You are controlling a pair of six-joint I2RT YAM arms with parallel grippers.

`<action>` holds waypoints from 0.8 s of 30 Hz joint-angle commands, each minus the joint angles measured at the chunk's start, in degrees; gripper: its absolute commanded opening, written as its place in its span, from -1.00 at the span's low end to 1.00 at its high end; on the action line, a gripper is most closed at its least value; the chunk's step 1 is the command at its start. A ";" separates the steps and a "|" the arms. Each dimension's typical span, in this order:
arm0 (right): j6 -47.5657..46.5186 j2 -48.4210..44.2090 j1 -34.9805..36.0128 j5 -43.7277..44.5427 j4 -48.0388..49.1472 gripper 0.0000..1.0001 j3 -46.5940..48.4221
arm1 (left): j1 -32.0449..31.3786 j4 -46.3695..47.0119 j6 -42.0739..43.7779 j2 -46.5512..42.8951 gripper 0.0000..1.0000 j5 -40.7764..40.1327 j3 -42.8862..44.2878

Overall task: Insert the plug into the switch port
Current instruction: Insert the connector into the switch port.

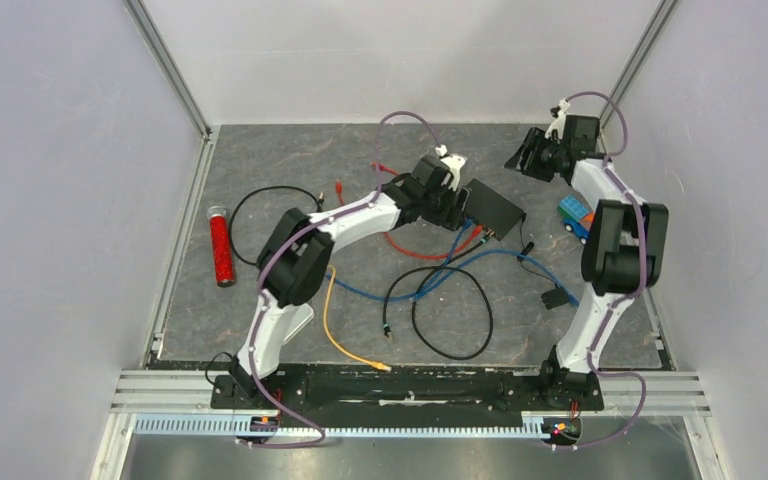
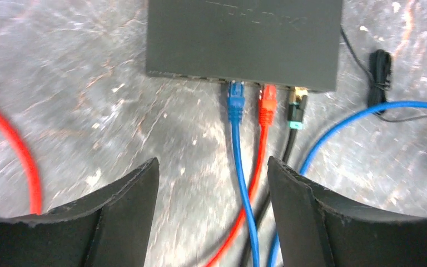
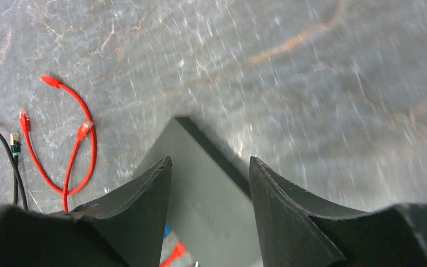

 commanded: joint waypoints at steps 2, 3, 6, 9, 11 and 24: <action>8.40 -15.29 0.15 11.79 -1.63 0.09 -14.35 | 0.45 0.20 3.13 -18.65 0.55 -5.23 -9.25; 10.67 -18.01 0.07 12.81 -1.29 0.09 -17.56 | 0.68 -0.17 3.00 -21.35 0.55 -5.52 -11.50; 18.81 -24.60 0.36 16.42 -1.10 0.09 -25.14 | 1.47 -1.13 2.61 -30.76 0.57 -7.93 -18.80; 23.82 -29.73 1.56 19.52 -3.06 0.08 -30.98 | 1.86 -2.56 3.01 -41.15 0.58 -10.79 -26.01; 24.86 -32.78 3.21 18.99 -0.72 0.07 -34.86 | 1.97 -3.89 4.33 -47.67 0.59 -11.84 -30.65; -0.06 -38.05 17.23 5.52 19.15 0.06 -43.63 | 2.14 -15.59 11.06 -78.14 0.64 -21.88 -52.12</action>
